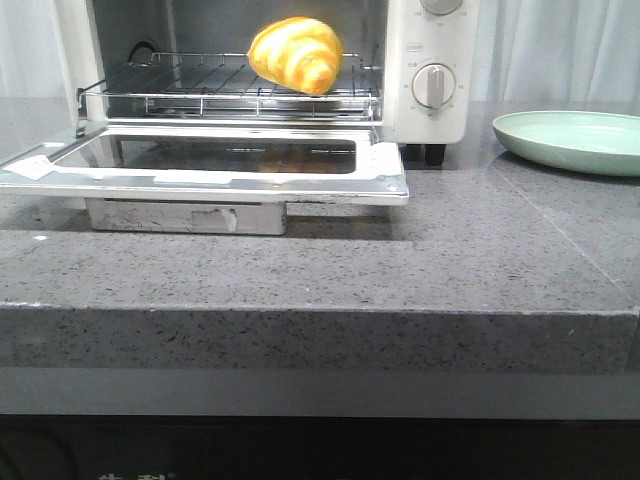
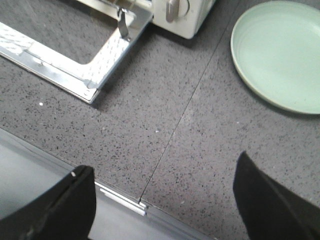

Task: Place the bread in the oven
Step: 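Withdraw the right gripper out of the oven toward the robot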

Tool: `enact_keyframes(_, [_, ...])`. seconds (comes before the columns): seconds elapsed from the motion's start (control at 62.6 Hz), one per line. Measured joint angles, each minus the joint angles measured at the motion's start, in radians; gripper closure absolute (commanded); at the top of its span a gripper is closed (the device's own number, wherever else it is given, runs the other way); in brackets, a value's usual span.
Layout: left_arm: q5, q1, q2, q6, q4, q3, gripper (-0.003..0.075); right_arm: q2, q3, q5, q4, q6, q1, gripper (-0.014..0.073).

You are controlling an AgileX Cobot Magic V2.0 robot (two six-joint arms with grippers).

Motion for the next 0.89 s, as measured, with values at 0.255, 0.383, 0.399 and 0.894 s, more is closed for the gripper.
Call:
enact_keyframes(0.255, [0.000, 0.000, 0.000, 0.000, 0.000, 0.000, 0.0738, -0.045, 0.011, -0.034, 0.005, -0.009, 0.000, 0.0013])
enact_keyframes(0.383, [0.000, 0.000, 0.000, 0.000, 0.000, 0.000, 0.0738, -0.045, 0.011, -0.034, 0.007, -0.009, 0.000, 0.0023])
enact_keyframes(0.399, [0.000, 0.000, 0.000, 0.000, 0.000, 0.000, 0.0738, -0.045, 0.011, -0.034, 0.007, -0.009, 0.000, 0.0035])
enact_keyframes(0.894, [0.000, 0.000, 0.000, 0.000, 0.000, 0.000, 0.0738, -0.045, 0.011, -0.035, 0.010, -0.009, 0.000, 0.0662])
